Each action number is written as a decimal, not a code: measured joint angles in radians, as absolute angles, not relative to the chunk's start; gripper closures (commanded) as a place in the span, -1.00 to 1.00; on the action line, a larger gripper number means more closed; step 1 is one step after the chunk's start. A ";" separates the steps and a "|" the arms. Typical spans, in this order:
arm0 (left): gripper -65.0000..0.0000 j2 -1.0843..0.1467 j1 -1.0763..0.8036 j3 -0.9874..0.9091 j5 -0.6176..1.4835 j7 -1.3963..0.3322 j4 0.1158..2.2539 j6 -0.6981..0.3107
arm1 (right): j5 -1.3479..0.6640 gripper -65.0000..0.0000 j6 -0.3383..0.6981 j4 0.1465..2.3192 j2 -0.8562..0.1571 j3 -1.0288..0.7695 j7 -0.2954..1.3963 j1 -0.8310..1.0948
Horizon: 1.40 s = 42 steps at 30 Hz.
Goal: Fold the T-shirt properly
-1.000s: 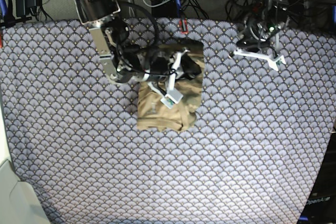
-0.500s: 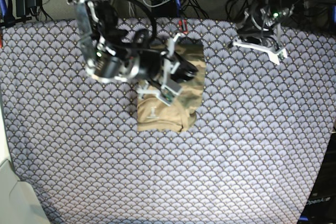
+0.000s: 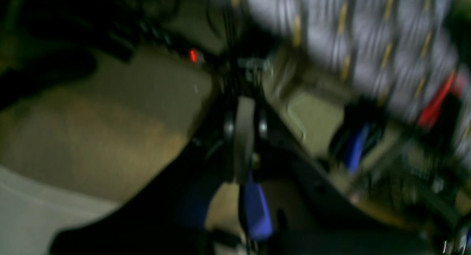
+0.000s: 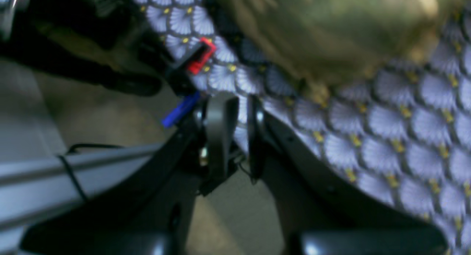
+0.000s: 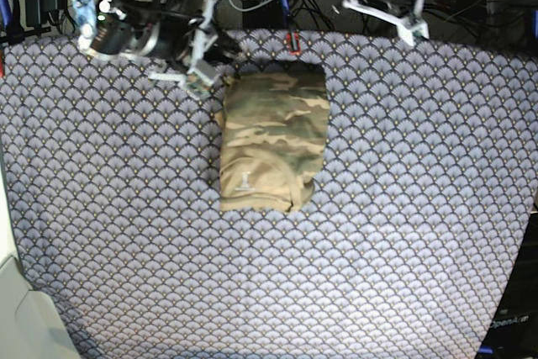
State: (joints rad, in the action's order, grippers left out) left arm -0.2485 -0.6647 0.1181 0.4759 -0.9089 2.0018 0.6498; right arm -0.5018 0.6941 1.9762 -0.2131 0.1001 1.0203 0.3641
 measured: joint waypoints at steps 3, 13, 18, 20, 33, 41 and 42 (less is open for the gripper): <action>0.99 -0.249 -0.661 0.163 0.473 -0.898 2.001 0.648 | -0.487 0.74 0.692 1.976 -0.231 0.029 1.020 0.415; 0.99 -0.249 -0.658 0.192 0.468 -0.905 1.994 0.651 | -0.491 0.74 0.692 1.974 -0.289 -0.167 0.895 0.635; 0.99 -0.249 -0.662 0.193 0.468 -0.908 1.992 0.651 | -0.384 0.74 0.693 1.974 -0.297 -0.215 0.841 0.727; 0.99 -0.249 -0.674 0.192 0.468 -0.898 1.982 0.650 | -0.303 0.74 0.692 1.960 -0.290 -0.220 0.811 0.758; 0.99 -0.253 -0.710 0.260 0.461 -0.732 1.605 0.653 | 0.058 0.74 0.692 1.464 -0.153 -0.215 0.578 0.714; 0.99 -0.257 -0.573 0.416 0.472 -0.564 1.245 0.643 | 0.070 0.74 0.684 0.905 -0.155 -0.210 0.459 0.458; 0.99 -0.258 -0.556 0.423 0.476 -0.539 1.205 0.644 | 0.085 0.74 0.684 0.844 -0.155 -0.210 0.421 0.428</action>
